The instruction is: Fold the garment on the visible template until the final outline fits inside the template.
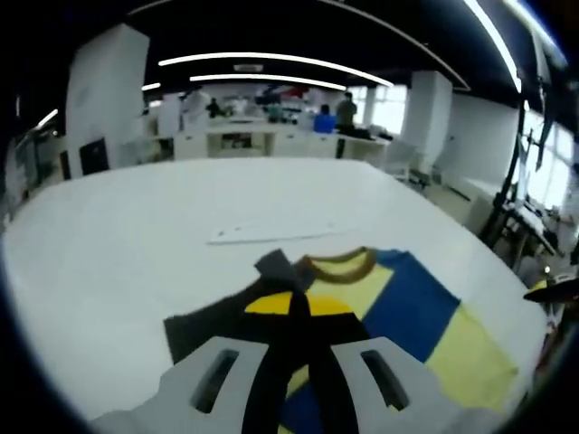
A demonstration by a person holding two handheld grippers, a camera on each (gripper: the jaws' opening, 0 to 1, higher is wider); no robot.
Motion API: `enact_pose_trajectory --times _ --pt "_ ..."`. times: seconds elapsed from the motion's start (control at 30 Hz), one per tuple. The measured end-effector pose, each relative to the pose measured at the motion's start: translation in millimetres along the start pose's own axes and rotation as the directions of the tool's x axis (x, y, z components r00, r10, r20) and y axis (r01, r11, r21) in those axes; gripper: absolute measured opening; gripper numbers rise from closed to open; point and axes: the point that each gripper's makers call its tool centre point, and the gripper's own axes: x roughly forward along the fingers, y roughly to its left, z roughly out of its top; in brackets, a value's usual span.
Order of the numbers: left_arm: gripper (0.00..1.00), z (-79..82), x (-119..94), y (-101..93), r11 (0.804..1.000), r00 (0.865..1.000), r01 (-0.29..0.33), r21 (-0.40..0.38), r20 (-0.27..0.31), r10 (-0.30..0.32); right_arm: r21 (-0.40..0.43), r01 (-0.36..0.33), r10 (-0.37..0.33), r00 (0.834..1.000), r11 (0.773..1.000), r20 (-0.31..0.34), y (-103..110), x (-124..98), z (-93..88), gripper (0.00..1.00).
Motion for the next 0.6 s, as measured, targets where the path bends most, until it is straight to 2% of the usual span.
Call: enact_pose_trajectory --times 0.23,0.27,0.6 --pt "0.01 2.7 11.2 -36.3 0.998 0.998 0.062 0.034 -0.001 -0.062 0.012 0.015 -0.015 1.000 1.000 -0.011 -5.3 -1.5 -6.3 0.98" --pt "0.01 3.4 12.3 -42.0 0.996 0.998 0.070 0.058 0.001 -0.071 0.016 0.017 -0.016 1.000 1.000 -0.015 -6.2 -2.2 -7.6 0.98" --pt "0.01 2.2 19.9 -76.8 0.987 0.991 0.134 0.091 -0.005 -0.134 0.040 0.038 -0.037 0.999 0.998 -0.022 -14.1 -6.0 -11.3 0.97"
